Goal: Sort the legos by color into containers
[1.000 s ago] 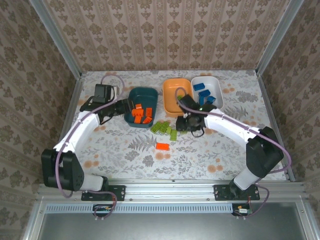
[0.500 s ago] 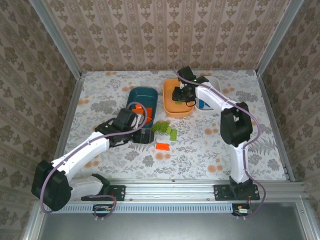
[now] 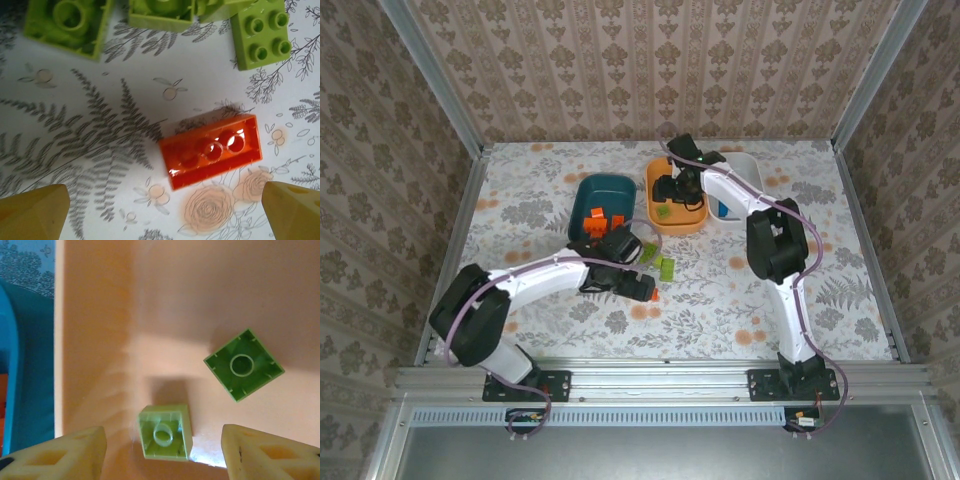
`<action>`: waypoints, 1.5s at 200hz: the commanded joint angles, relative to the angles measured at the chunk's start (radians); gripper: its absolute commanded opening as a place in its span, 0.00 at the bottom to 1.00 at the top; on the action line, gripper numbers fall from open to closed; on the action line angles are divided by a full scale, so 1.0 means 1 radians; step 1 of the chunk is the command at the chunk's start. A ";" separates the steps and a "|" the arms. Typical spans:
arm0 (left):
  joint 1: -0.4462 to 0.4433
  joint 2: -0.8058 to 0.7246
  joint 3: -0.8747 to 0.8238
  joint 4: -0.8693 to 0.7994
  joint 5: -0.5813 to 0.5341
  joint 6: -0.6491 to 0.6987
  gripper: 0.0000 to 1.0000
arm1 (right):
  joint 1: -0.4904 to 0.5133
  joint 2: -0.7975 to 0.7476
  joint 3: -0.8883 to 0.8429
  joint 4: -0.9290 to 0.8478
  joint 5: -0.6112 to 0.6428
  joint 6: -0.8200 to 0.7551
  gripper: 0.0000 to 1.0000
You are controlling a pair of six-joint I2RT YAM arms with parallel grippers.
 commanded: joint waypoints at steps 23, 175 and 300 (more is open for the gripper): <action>-0.034 0.098 0.083 0.001 -0.022 0.011 1.00 | -0.002 -0.317 -0.220 0.025 -0.019 0.011 0.68; -0.109 0.287 0.234 -0.142 -0.090 -0.051 0.81 | -0.002 -0.803 -0.891 0.160 -0.070 0.085 0.68; -0.036 0.125 0.295 -0.299 -0.149 -0.003 0.62 | 0.001 -0.831 -0.890 0.179 -0.071 0.098 0.69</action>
